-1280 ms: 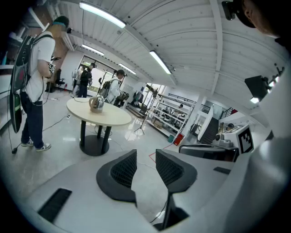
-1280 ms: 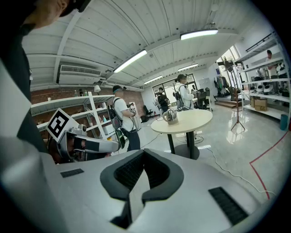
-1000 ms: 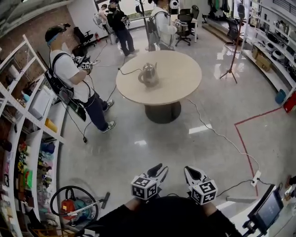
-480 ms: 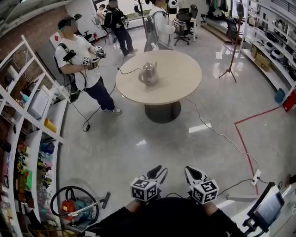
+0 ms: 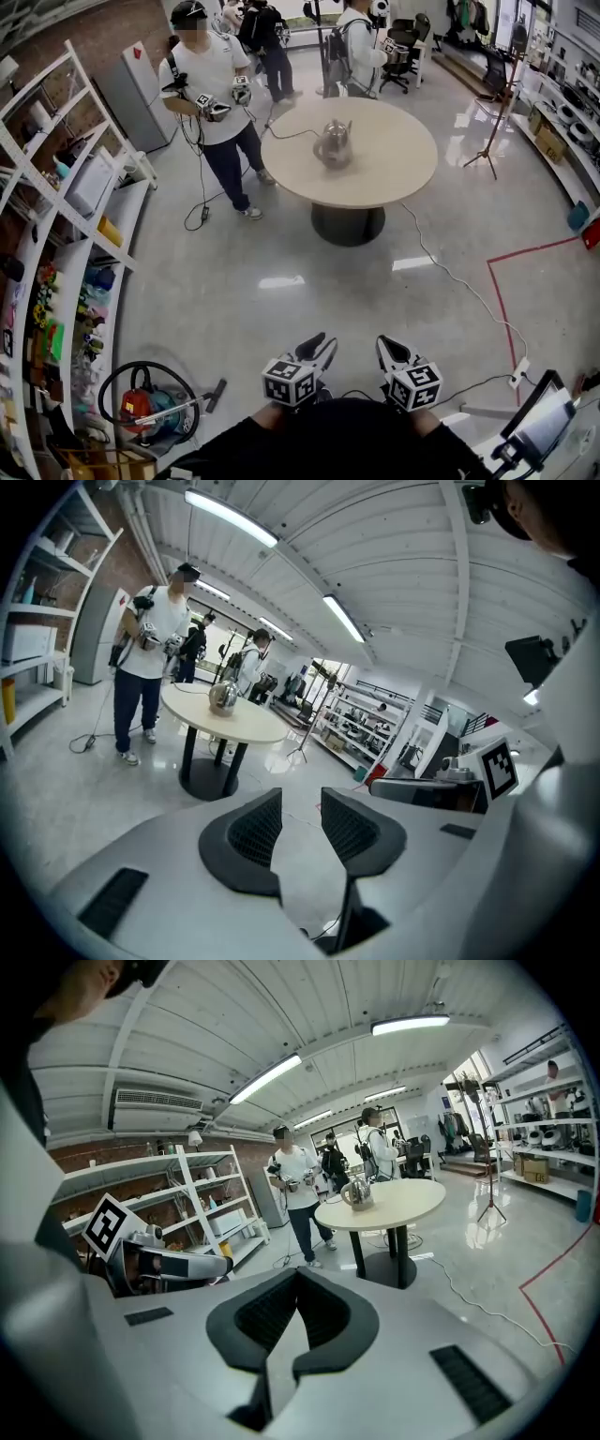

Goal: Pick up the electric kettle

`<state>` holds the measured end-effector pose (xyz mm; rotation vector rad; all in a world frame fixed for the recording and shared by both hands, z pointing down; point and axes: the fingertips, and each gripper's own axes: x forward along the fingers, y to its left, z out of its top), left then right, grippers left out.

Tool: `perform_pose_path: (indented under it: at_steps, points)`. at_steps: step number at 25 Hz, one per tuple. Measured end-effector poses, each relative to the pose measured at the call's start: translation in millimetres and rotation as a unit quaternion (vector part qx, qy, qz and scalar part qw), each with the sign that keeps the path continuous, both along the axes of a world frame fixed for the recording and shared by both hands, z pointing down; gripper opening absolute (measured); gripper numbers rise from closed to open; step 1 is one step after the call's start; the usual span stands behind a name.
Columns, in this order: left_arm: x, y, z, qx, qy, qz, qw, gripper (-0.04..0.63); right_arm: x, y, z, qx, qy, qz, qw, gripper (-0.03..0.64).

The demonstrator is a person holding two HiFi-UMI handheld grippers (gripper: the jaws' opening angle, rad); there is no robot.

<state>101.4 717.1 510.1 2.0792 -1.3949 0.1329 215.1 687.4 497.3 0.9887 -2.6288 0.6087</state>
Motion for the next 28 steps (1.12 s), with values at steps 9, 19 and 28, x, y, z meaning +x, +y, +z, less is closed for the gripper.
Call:
perform_pose_path:
  at_steps: [9,19,28]
  points:
    - [-66,8,20,-0.016,0.016,-0.016,0.9996,0.144,-67,6,2,0.003,0.02,-0.017,1.0,0.006]
    - [-80,-22,26,-0.025,0.017,-0.034,0.999,0.144,-81,-30,13,-0.003,0.022,-0.038,0.999,0.006]
    - [-78,-94,19,-0.028,-0.014,-0.079,0.9964,0.144,-89,-118,10,-0.006,-0.01,-0.083,0.996,0.006]
